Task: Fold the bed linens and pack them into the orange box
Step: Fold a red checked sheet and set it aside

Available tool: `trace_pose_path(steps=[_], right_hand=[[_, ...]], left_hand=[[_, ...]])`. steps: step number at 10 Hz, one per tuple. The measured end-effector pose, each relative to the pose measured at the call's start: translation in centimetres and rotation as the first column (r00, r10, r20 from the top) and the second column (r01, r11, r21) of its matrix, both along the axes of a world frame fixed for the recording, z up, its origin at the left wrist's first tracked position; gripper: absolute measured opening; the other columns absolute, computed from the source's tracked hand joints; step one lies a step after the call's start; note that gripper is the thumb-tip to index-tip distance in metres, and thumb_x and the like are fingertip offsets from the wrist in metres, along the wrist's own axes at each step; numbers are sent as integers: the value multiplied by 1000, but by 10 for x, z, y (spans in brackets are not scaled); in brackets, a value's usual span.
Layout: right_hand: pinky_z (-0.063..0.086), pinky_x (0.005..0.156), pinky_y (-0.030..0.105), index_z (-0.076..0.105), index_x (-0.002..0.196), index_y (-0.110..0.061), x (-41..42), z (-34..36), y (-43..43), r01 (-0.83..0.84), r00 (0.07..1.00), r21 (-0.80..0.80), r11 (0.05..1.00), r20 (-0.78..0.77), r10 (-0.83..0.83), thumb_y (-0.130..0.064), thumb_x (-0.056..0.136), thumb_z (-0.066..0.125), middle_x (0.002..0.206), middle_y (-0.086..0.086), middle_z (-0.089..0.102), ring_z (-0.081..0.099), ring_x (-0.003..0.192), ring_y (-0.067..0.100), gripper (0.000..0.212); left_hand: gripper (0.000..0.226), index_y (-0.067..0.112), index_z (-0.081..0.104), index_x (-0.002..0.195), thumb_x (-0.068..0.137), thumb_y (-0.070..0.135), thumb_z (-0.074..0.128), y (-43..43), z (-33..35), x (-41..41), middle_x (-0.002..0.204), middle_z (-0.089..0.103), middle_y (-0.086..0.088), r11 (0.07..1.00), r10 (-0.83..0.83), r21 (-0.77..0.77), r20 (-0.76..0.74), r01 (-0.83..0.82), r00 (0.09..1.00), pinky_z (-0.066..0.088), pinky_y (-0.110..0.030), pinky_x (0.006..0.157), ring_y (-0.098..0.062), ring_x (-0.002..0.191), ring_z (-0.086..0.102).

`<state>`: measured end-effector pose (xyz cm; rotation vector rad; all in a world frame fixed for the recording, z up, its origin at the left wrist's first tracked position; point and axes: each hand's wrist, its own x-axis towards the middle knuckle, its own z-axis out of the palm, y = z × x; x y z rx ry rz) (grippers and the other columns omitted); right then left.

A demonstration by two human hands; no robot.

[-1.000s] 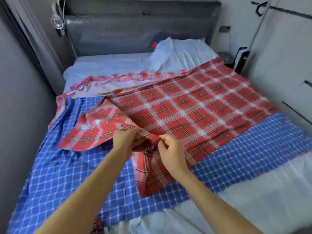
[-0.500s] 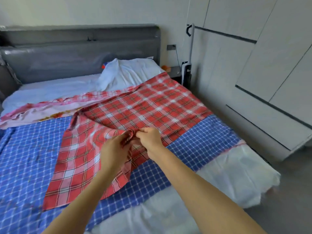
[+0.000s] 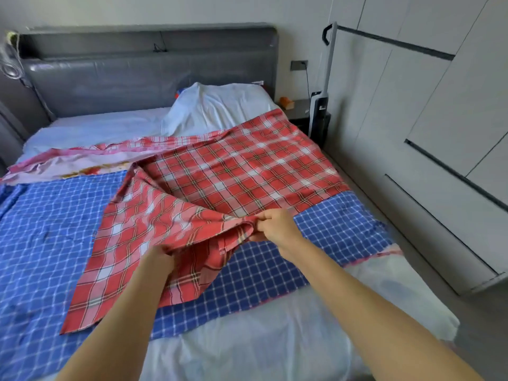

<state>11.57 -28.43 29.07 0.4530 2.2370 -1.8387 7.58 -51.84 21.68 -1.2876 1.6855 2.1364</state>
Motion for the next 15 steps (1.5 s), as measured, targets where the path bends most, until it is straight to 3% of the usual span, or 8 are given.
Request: trace_pose_path(steps=[2, 3, 5, 7, 8, 11, 13, 15], right_hand=[[47, 48, 11, 68, 81, -3, -29, -30, 118, -50, 994, 36, 998, 103, 46, 1, 89, 59, 71, 7, 68, 61, 48, 6, 13], [49, 49, 14, 67, 79, -1, -54, -32, 156, 2, 997, -36, 999, 80, 1, 4, 88, 58, 68, 7, 66, 62, 48, 7, 14], [59, 62, 29, 65, 79, -5, -144, -30, 213, 209, 978, -262, 942, 34, -207, 6, 91, 49, 78, 14, 67, 63, 62, 22, 23], [58, 69, 35, 54, 69, -7, -225, -67, 320, 339, 939, -356, 871, 178, -293, 11, 89, 47, 68, 12, 58, 58, 49, 21, 27], [51, 46, 25, 60, 68, -8, -243, -95, 369, 258, 959, -216, 942, 174, -223, 5, 85, 56, 72, 15, 63, 61, 49, 18, 22], [57, 53, 25, 67, 83, -2, -241, -170, 467, 48, 933, -309, 950, 355, 68, -1, 91, 57, 60, 7, 66, 62, 43, 12, 13], [58, 58, 26, 67, 77, -7, -245, -176, 476, 14, 928, -290, 957, 360, 95, -1, 90, 58, 69, 9, 67, 64, 51, 14, 16], [55, 64, 29, 60, 69, -10, -247, -183, 476, 25, 935, -253, 967, 348, 67, -5, 91, 58, 68, 9, 66, 64, 64, 18, 23]], left_hand=[[38, 2, 53, 128, 91, 9, 53, 65, 23, -92, 130, 56, -15, 895, -64, -443, -13, 52, 998, 42, -10, 35, -28, 117, 56], [19, 3, 65, 102, 91, 7, 50, 133, 86, -168, 103, 65, -15, 523, -239, -843, -4, 125, 971, 52, -23, 66, -26, 98, 62], [35, 10, 60, 121, 87, 9, 53, 307, 160, -299, 85, 62, 1, 862, -363, -506, -609, 7, 705, 46, -21, 65, -9, 74, 57], [36, 14, 59, 122, 90, 32, 59, 439, 42, -220, 114, 65, 0, 390, -757, -867, -109, 311, 644, 45, -24, 82, -16, 98, 61], [22, 20, 61, 108, 87, 27, 65, 490, -27, -189, 93, 68, 14, 427, -839, -673, -47, 603, 541, 48, -14, 72, -5, 87, 62], [20, 23, 65, 88, 79, 41, 62, 572, -89, -185, 93, 50, 4, -228, -631, -758, 593, 610, 500, 36, -31, 82, -20, 97, 48], [18, 12, 47, 67, 81, 10, 58, 586, -86, -173, 63, 48, 0, 169, -703, -714, 396, 679, 591, 32, -22, 50, -18, 60, 46], [14, 8, 52, 77, 89, 15, 54, 583, -83, -154, 65, 56, -4, 137, -609, -843, 343, 521, 715, 30, -27, 46, -16, 53, 44]])
